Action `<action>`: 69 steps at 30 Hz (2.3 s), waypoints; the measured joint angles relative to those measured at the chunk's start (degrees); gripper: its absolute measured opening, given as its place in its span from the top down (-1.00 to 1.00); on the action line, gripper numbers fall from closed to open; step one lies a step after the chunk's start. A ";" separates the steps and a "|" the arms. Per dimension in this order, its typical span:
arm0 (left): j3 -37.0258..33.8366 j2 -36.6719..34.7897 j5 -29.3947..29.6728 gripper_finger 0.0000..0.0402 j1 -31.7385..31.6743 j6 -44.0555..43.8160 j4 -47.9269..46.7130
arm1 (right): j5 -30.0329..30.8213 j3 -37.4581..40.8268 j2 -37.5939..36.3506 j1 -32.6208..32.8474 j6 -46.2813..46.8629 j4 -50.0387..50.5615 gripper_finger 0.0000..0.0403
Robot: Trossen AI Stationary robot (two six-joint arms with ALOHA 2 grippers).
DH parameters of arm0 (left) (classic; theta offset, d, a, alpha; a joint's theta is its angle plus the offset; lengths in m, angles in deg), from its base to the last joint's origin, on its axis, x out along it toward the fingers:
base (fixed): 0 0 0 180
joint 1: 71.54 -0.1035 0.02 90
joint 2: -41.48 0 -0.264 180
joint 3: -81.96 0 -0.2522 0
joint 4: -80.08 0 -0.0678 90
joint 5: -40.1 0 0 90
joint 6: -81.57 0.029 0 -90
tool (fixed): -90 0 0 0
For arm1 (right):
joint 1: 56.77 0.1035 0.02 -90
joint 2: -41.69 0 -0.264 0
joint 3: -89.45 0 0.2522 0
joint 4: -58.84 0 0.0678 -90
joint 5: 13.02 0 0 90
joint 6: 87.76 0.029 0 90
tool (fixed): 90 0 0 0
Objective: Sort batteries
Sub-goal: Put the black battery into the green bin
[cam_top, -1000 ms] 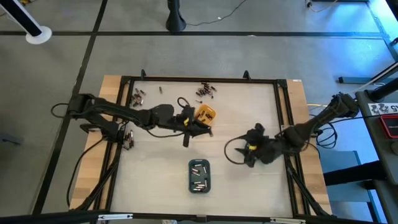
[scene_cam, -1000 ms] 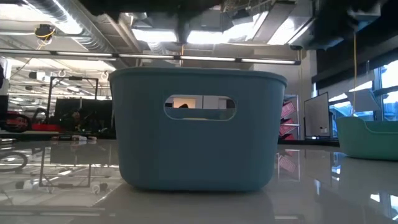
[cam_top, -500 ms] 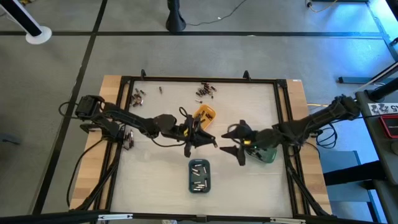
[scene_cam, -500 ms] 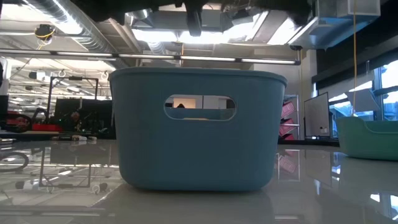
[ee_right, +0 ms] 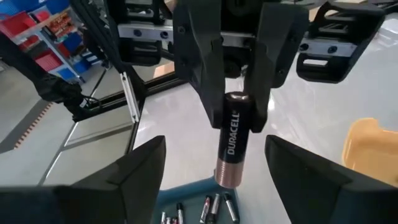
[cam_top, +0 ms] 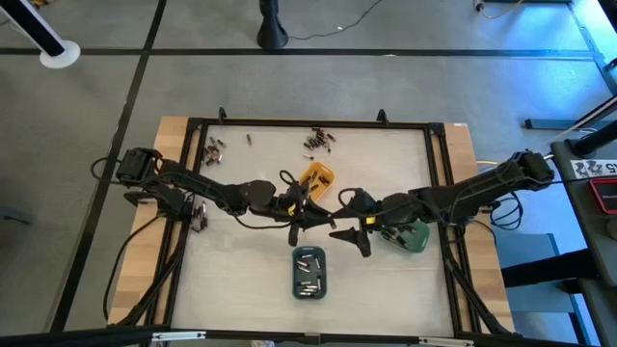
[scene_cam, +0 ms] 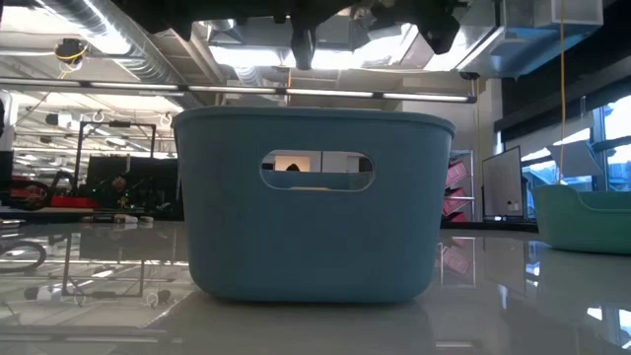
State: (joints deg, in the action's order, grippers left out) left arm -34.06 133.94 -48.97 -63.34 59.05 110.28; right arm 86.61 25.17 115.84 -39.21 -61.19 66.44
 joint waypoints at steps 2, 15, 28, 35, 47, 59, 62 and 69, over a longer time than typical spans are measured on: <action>0.00 0.00 0.00 0.79 0.00 0.06 0.16 | 0.00 0.00 0.00 0.00 -0.03 0.18 -0.34; 0.00 0.00 1.20 0.78 -0.09 0.27 0.08 | 1.89 -0.02 0.83 0.00 -0.04 0.29 0.36; 0.02 -0.09 1.35 0.47 0.41 -2.20 -6.64 | 2.56 -0.13 2.18 0.03 -1.40 2.54 0.76; 0.02 -0.76 0.95 0.17 -0.90 -4.19 -12.79 | 2.72 -0.17 -3.67 0.04 1.74 16.72 0.76; 0.04 -3.96 -0.33 0.06 -2.29 -7.76 -34.14 | -4.46 0.19 -9.06 0.10 20.29 60.82 0.76; 0.02 -3.87 -0.33 0.05 -2.27 -9.73 -39.34 | -12.28 11.90 -9.05 0.09 24.50 59.59 0.75; 0.02 -3.87 -0.33 0.05 -2.27 -10.10 -41.10 | -12.30 13.79 -9.05 0.09 25.54 58.16 0.65; 0.02 -3.87 -0.33 0.05 -2.25 -11.81 -45.87 | -11.74 14.34 -9.05 0.09 26.82 58.16 0.44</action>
State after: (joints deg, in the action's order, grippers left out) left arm -34.04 130.07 -49.29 -65.59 47.24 64.41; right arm 74.87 39.51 106.79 -39.12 -34.37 124.60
